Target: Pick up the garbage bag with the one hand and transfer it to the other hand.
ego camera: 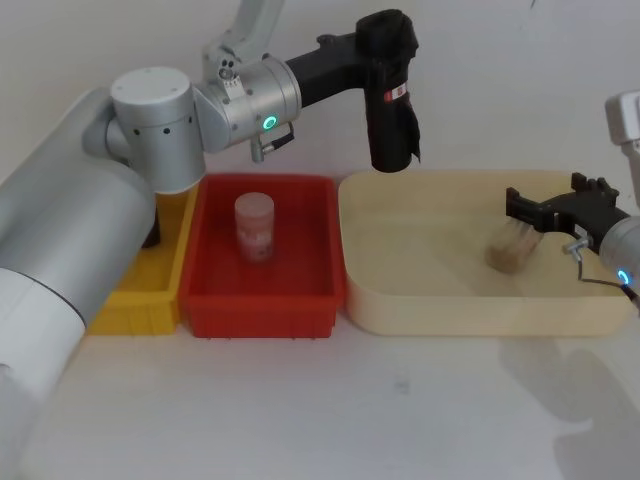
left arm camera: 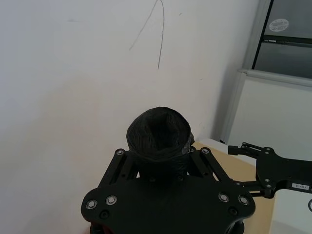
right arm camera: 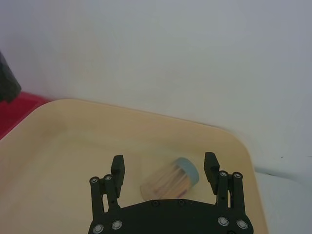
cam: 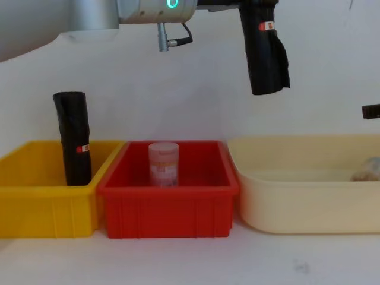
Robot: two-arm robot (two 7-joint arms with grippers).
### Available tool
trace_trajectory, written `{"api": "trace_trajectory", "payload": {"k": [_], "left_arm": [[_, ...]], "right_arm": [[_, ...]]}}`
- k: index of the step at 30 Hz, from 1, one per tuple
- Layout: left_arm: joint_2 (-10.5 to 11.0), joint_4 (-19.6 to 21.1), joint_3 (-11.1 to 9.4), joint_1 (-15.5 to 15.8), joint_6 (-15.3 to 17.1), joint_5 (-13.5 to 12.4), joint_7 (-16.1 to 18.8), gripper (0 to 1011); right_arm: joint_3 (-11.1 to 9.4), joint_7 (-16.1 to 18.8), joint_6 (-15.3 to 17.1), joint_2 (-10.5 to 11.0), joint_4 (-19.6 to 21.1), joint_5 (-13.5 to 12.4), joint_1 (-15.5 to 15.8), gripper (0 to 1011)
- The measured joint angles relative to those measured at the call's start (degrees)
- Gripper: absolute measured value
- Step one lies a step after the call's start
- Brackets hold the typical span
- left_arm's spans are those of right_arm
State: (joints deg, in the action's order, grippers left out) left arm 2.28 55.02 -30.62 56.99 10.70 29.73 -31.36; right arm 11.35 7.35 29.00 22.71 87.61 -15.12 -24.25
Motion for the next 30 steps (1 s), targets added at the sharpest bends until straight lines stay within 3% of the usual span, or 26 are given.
{"api": "trace_trajectory", "payload": {"k": [9, 20, 30], "left_arm": [[-0.66, -1.16, -0.47, 0.73, -0.29, -0.09, -0.28, 342], [-1.05, -1.92, -0.76, 1.2, -0.44, -0.17, -0.43, 342], [-1.18, -2.19, -0.86, 1.37, -0.51, -0.2, -0.5, 342]], "right_arm": [[0.12, 1.73, -1.03, 0.94, 2.6, 0.08, 1.76, 1001], [0.67, 5.93, -3.5, 2.77, 9.54, -0.38, 5.31, 1001], [2.46, 8.98, -3.79, 2.98, 14.23, -1.35, 5.33, 1001]]}}
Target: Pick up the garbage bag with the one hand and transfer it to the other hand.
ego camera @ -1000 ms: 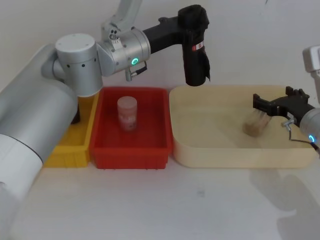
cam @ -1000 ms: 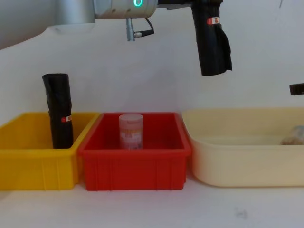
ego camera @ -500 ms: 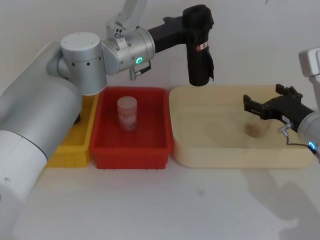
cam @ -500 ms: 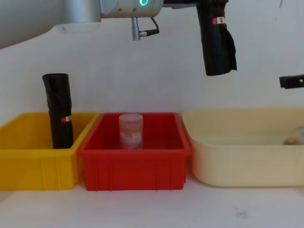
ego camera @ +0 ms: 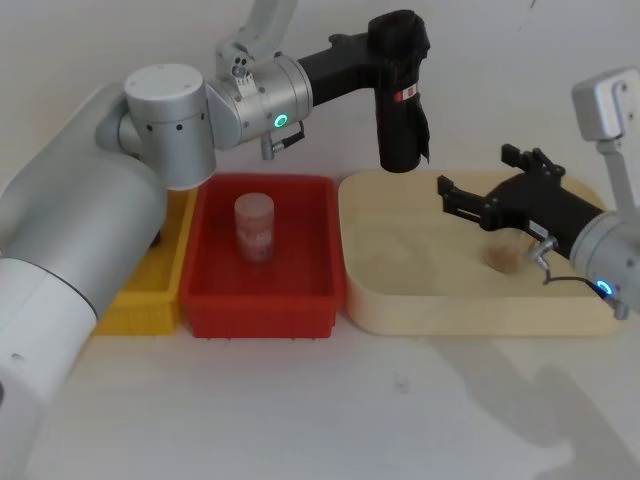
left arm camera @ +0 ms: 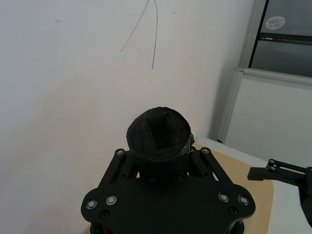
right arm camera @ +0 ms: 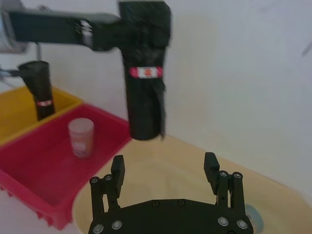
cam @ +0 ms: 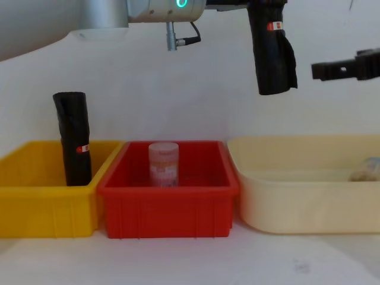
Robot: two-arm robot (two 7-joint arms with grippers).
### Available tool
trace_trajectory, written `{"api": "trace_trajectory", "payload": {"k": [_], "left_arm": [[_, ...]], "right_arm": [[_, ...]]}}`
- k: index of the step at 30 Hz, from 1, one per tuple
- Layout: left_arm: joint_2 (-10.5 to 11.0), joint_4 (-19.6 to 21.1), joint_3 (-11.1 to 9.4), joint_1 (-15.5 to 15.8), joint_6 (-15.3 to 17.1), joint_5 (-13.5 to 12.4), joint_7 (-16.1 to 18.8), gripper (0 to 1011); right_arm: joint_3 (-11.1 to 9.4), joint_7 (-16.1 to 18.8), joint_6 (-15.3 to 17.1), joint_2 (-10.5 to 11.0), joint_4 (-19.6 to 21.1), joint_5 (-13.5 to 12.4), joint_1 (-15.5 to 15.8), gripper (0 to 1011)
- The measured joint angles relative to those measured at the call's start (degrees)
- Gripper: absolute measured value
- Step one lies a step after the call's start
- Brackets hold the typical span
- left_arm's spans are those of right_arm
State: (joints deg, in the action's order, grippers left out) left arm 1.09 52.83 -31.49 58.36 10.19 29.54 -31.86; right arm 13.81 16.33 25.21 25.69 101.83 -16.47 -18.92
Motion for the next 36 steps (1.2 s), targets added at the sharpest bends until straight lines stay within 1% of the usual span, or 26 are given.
{"api": "trace_trajectory", "payload": {"k": [5, 10, 15, 22, 28, 36], "left_arm": [[-0.03, -0.07, -0.04, 0.03, -0.02, 0.0, -0.02, 342], [-0.05, -0.1, -0.07, 0.06, -0.02, 0.0, -0.03, 342], [-0.07, -0.14, -0.08, 0.08, -0.02, 0.01, -0.03, 342], [-0.1, -0.19, -0.08, 0.11, -0.02, 0.01, -0.03, 342], [-0.11, -0.19, -0.07, 0.12, -0.02, 0.01, -0.02, 342], [-0.11, -0.19, -0.08, 0.12, -0.02, 0.01, -0.02, 342]], "right_arm": [[1.11, 0.13, 0.85, -0.7, 0.87, 0.04, -1.0, 1001], [2.35, -0.97, 2.42, -2.16, 0.71, 0.92, -2.98, 1001], [3.81, -2.1, 4.09, -3.88, -0.75, 2.02, -5.25, 1001], [5.21, -2.95, 5.54, -5.78, -3.1, 3.16, -8.01, 1001], [6.26, -3.14, 6.51, -6.97, -4.7, 3.93, -9.93, 1001], [7.26, -3.08, 7.42, -8.12, -5.94, 4.76, -11.72, 1001]]}}
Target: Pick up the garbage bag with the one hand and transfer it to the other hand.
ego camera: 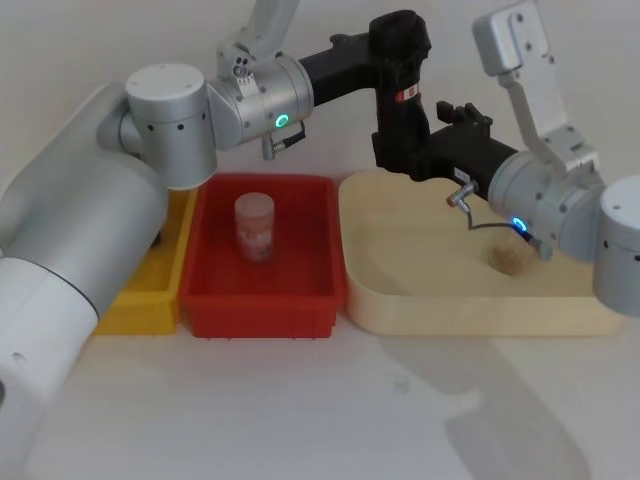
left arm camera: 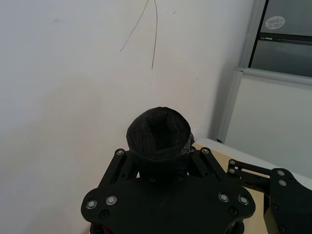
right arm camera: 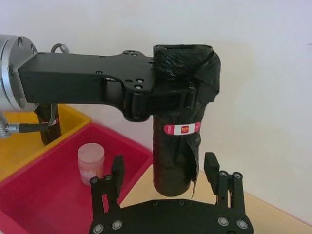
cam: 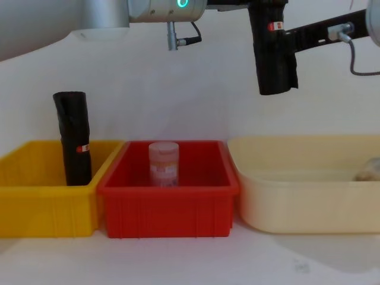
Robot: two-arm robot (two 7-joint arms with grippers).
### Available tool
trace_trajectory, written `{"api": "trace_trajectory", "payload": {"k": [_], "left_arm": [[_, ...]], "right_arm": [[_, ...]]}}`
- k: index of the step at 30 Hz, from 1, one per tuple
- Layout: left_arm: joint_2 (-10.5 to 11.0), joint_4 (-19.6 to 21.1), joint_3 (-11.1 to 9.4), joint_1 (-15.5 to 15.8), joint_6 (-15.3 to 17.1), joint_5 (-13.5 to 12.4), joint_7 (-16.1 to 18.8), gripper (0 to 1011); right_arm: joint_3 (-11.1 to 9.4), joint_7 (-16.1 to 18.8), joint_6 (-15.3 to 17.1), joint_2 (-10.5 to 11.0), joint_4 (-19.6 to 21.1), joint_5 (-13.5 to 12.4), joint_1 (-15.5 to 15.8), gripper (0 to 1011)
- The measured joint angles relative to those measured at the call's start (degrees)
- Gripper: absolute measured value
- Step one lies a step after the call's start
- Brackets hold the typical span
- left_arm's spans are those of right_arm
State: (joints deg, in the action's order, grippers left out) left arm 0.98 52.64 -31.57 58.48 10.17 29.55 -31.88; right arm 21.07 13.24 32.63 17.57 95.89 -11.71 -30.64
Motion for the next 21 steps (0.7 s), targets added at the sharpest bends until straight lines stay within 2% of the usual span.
{"api": "trace_trajectory", "payload": {"k": [13, 21], "left_arm": [[0.0, 0.0, 0.0, -0.01, 0.0, 0.0, 0.0, 342], [0.01, 0.0, 0.01, -0.01, 0.0, 0.0, 0.0, 342]], "right_arm": [[1.61, -1.94, 0.12, -2.3, -2.49, 2.72, -2.17, 1001], [2.35, -3.67, -0.97, -4.02, -5.27, 4.53, -3.65, 1001]]}}
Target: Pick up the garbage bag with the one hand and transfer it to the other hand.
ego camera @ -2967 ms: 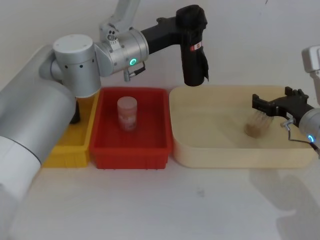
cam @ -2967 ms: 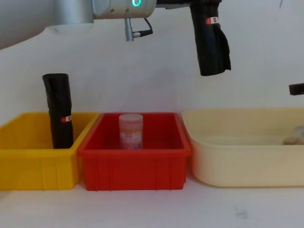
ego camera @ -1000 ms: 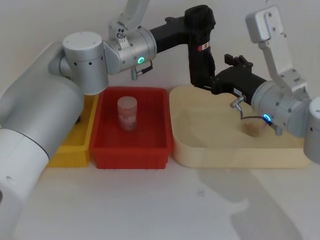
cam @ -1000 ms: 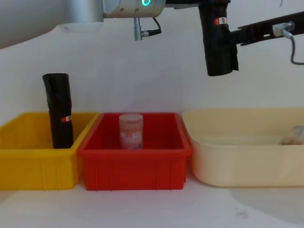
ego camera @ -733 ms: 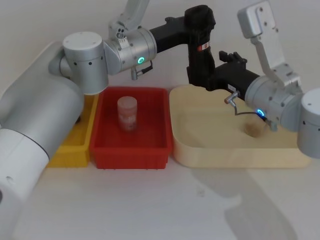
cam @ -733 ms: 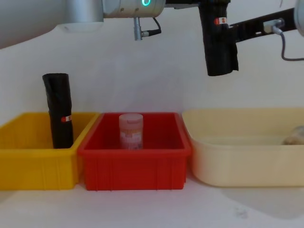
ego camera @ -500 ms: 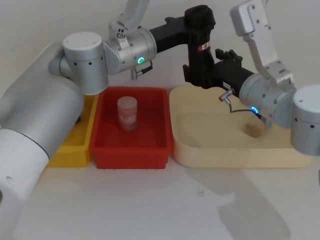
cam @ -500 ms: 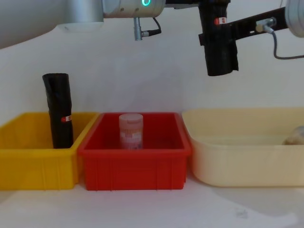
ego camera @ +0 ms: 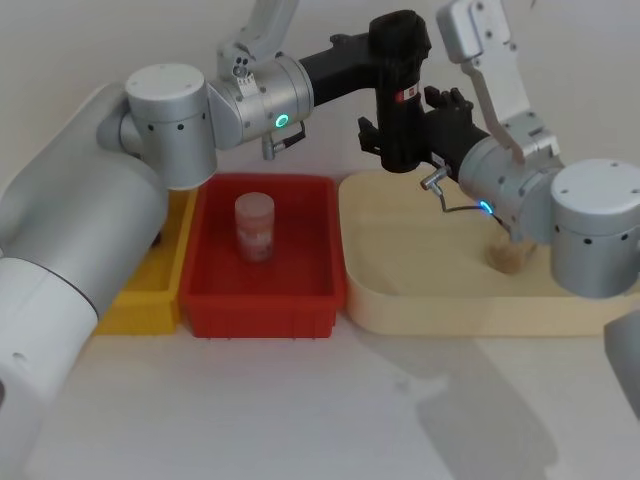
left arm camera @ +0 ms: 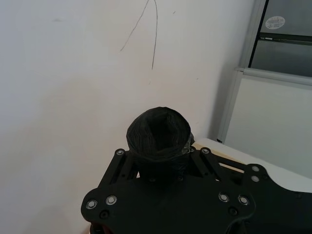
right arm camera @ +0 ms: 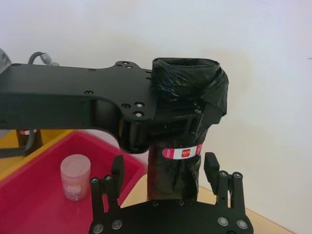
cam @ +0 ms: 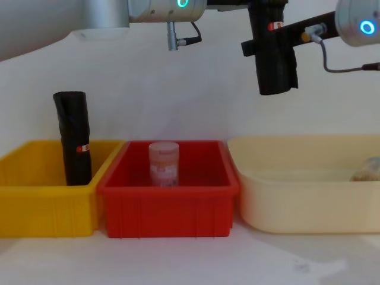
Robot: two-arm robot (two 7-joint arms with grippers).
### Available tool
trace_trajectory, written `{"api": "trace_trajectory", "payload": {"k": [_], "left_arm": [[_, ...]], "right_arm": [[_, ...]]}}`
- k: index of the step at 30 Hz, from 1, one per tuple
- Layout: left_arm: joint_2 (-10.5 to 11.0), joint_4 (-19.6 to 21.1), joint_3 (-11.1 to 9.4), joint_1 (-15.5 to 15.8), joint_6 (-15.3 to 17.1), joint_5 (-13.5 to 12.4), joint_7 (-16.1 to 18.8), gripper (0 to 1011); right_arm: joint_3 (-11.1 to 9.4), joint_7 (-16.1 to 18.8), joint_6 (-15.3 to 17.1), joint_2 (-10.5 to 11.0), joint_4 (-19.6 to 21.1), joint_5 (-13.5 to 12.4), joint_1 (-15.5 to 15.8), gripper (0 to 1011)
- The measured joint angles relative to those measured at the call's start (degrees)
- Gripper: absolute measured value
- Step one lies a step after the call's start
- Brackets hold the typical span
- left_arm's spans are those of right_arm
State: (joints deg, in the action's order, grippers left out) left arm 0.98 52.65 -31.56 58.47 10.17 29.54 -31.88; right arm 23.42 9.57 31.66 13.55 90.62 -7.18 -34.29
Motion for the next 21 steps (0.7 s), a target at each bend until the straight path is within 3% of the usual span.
{"api": "trace_trajectory", "payload": {"k": [12, 21], "left_arm": [[0.0, 0.0, -0.01, 0.0, 0.0, 0.0, 0.0, 342], [0.01, 0.0, 0.0, 0.0, 0.0, 0.0, 0.0, 342]], "right_arm": [[0.12, -0.77, -0.64, -1.97, -3.11, 0.85, -1.66, 1001], [0.14, -1.02, -0.85, -2.72, -4.29, 1.13, -2.32, 819]]}}
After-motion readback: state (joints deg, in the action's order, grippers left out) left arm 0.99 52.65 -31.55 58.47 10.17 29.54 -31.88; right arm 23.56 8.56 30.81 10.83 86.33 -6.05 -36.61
